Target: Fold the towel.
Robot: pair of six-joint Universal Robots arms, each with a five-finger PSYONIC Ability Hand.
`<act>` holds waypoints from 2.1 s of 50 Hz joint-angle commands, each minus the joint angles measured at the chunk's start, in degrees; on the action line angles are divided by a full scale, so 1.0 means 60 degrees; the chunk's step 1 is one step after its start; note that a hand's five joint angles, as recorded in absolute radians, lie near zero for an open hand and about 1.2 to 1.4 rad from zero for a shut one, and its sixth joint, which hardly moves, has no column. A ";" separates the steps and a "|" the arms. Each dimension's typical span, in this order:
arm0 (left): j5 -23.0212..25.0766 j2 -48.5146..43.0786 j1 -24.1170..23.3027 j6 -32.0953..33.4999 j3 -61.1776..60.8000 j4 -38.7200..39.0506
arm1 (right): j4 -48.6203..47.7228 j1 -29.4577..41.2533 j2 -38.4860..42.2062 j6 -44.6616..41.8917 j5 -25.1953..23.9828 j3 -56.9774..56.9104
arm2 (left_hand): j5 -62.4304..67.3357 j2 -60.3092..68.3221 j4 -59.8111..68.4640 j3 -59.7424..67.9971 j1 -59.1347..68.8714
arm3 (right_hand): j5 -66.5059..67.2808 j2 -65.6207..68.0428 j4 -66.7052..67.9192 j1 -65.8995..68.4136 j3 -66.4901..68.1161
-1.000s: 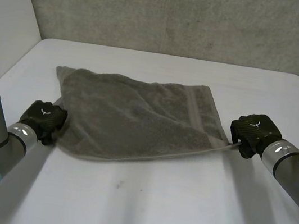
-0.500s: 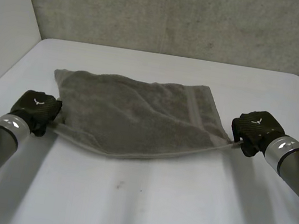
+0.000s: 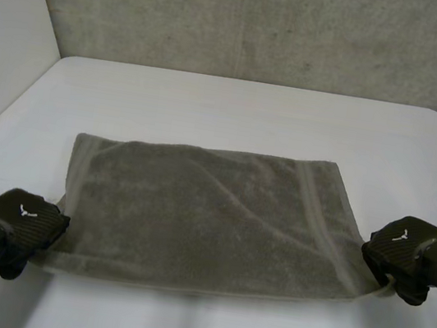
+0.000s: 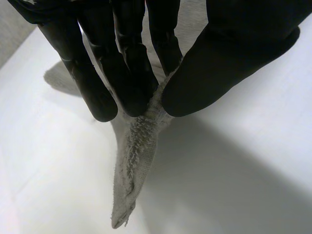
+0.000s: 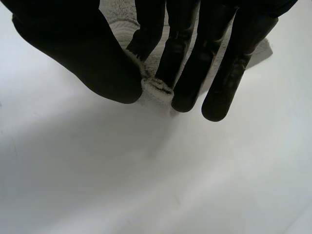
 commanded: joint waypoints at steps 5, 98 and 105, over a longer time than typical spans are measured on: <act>0.0028 -0.0857 0.0006 0.1232 0.0984 0.0497 | -0.0859 0.0082 0.0143 0.0215 0.0070 -0.0598 | 0.1973 0.1734 0.1713 0.1744 0.2421 | 0.2178 0.1999 0.1914 0.0222 0.1973; -0.1305 -0.5255 -0.0551 -0.1389 0.4973 0.2886 | -0.4978 0.0860 0.2722 0.4011 0.0350 -0.1392 | -0.9693 -0.9933 -0.9954 -0.9923 -0.9245 | -0.5022 -0.5201 -0.5286 -0.6978 -0.5227; -0.1231 -0.4991 -0.0419 -0.1857 0.4166 0.3559 | -0.6177 0.0537 0.2882 0.4757 -0.0178 -0.0835 | -0.9693 -0.9933 -0.9954 -0.9923 -0.9245 | -0.4374 -0.4553 -0.4637 -0.6330 -0.4579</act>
